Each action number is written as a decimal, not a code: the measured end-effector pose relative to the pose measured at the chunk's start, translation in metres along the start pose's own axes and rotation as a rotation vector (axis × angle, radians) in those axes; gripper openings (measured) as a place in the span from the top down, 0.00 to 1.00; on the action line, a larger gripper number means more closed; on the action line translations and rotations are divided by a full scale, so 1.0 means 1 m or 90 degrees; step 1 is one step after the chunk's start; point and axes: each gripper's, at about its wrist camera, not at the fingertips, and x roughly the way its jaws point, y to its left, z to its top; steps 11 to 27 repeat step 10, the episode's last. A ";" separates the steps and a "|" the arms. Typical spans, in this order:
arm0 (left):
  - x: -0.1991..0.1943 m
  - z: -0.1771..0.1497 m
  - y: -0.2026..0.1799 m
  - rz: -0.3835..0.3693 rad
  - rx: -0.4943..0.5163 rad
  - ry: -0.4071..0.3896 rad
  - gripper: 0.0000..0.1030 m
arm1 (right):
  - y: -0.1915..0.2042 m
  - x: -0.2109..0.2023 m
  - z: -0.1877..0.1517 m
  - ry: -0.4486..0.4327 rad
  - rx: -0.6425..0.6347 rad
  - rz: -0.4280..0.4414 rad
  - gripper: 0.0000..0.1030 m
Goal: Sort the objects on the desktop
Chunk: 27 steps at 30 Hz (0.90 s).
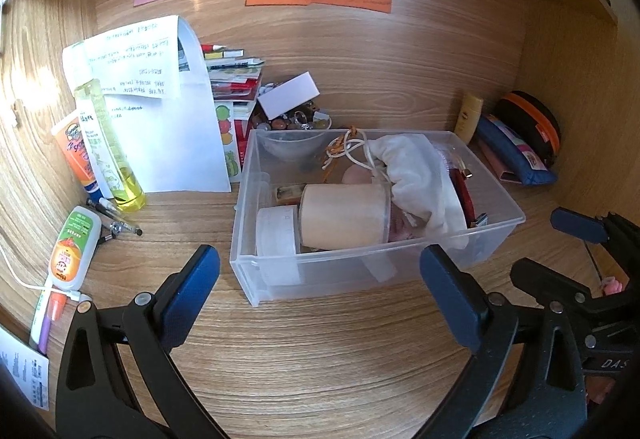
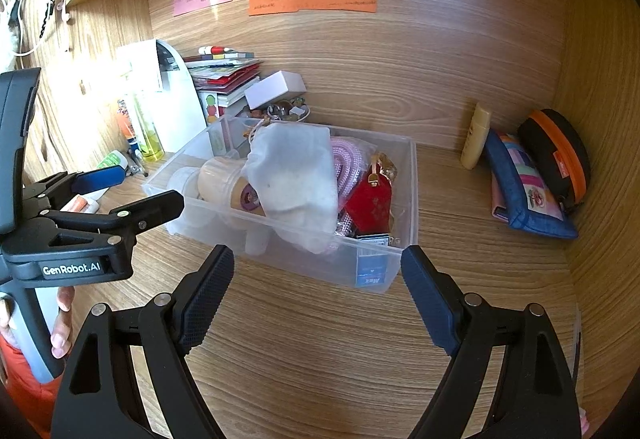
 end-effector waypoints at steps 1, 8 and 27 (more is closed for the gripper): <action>0.000 0.000 -0.001 0.001 0.003 -0.002 0.01 | 0.000 0.000 0.000 0.000 0.001 0.000 0.19; -0.003 -0.001 -0.001 -0.009 0.003 -0.003 0.01 | -0.001 0.002 0.000 0.006 0.007 0.005 0.19; -0.003 -0.001 -0.002 -0.011 0.005 -0.001 0.01 | -0.002 0.003 -0.001 0.008 0.009 0.006 0.19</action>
